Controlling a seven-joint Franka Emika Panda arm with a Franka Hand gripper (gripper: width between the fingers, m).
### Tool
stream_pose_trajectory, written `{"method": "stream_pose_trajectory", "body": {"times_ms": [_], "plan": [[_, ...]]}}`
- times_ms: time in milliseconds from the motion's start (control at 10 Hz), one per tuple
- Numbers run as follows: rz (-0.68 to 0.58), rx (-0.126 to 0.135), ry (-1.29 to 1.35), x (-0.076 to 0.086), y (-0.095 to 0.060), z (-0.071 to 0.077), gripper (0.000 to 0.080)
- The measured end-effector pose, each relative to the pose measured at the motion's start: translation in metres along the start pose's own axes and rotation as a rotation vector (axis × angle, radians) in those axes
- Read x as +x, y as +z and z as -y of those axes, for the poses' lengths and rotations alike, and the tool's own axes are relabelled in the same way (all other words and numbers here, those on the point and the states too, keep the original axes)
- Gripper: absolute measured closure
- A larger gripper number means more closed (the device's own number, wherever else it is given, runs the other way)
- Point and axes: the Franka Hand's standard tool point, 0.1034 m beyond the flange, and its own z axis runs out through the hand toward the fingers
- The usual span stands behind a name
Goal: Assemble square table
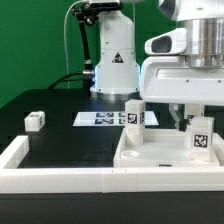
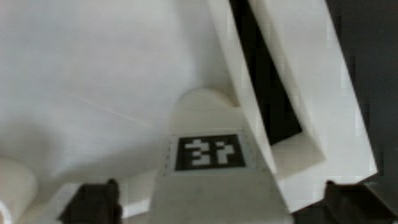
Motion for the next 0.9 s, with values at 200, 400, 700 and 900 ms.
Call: {"method": "stream_pose_trajectory", "body": {"times_ms": [200,400,700,900], "plan": [[-0.008,0.015,-0.086,0.001,-0.018,-0.001,0.0155],[-0.013,0.031,-0.143,0.001,-0.042,-0.015,0.0151],[-0.018,0.033,-0.191,0.01,-0.058,-0.059,0.0151],[-0.038,0.021,-0.197,0.023,-0.055,-0.098,0.0151]]}}
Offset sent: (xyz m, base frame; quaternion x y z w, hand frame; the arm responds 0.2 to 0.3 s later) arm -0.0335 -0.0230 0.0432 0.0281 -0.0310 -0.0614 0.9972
